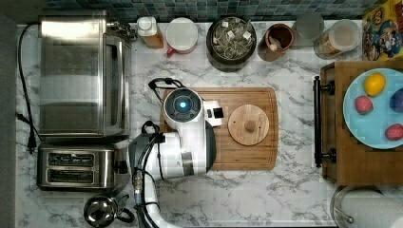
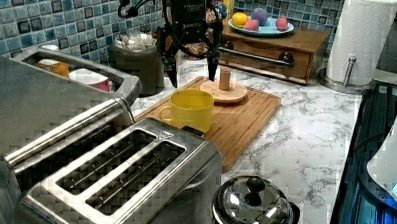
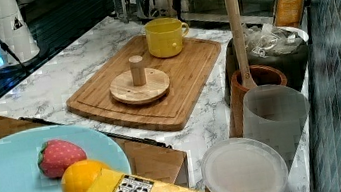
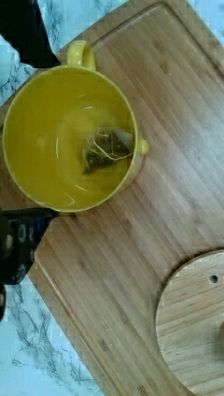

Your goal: Put the tea in the cup.

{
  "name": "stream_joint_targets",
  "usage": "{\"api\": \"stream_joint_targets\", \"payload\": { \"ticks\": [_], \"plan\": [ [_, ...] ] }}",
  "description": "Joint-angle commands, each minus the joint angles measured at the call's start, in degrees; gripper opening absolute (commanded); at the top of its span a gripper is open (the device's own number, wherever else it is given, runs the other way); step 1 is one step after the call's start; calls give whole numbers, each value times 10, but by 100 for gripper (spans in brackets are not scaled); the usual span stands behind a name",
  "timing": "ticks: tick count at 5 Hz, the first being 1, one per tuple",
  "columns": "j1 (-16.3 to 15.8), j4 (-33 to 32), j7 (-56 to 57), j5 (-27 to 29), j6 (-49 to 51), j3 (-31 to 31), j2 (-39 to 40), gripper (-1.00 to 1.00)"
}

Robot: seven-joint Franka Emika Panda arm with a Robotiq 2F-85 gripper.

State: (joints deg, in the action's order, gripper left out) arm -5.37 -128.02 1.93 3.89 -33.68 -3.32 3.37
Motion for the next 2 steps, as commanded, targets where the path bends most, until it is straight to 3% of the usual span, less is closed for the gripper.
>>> {"api": "stream_joint_targets", "payload": {
  "ticks": [1, 2],
  "plan": [
    [-4, 30, 1, 3, -15, -8, -29, 100],
    [-1, 30, 1, 3, -15, -11, -29, 100]
  ]
}}
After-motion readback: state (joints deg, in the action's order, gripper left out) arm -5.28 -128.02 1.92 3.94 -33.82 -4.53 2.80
